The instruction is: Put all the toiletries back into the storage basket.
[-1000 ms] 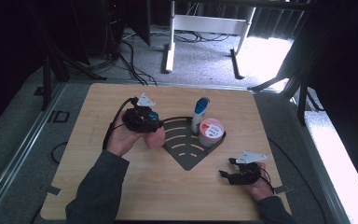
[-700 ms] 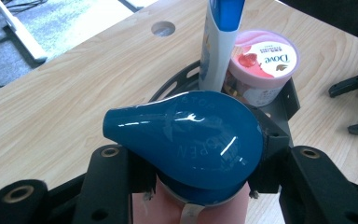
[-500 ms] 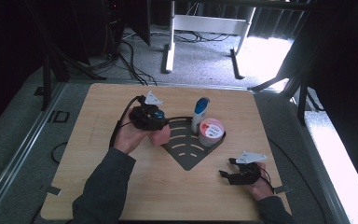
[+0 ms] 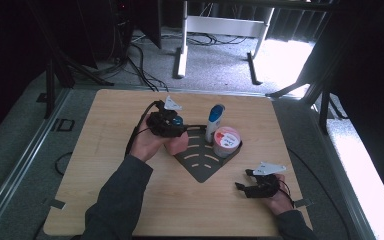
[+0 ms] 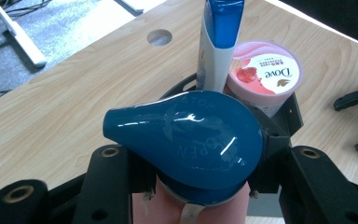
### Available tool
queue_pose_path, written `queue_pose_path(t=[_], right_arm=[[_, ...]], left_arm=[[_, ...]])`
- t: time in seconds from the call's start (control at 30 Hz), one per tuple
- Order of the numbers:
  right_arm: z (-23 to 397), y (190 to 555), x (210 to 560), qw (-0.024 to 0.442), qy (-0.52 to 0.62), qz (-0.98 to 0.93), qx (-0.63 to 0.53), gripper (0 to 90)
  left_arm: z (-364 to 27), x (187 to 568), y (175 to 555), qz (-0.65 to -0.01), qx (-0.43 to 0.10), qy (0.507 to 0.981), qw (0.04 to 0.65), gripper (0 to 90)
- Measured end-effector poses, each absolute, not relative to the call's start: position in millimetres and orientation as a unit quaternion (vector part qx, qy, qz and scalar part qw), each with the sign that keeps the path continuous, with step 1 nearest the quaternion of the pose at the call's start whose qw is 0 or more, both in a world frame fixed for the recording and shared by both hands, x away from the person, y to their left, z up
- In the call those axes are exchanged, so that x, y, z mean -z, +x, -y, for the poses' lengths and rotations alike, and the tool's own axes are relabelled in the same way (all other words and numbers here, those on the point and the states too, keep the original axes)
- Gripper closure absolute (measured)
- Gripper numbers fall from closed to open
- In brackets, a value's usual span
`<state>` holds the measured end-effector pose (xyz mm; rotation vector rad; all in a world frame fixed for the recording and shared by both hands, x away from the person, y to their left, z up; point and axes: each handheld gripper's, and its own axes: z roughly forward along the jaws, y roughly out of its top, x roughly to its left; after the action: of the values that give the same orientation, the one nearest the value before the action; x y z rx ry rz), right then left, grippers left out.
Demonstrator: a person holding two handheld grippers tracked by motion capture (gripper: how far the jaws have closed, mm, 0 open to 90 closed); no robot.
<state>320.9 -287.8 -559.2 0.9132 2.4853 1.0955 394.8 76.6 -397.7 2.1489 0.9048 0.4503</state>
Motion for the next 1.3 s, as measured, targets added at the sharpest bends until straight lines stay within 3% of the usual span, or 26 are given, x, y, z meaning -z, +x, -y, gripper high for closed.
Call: queue_pose_path(t=[1.3], right_arm=[[288.0,321.1,559.2,0.137,0.315,-0.86,-0.378,29.0]], left_arm=[[-47.9,423.5,426.6,-0.366,-0.183,0.835,0.367,52.8]])
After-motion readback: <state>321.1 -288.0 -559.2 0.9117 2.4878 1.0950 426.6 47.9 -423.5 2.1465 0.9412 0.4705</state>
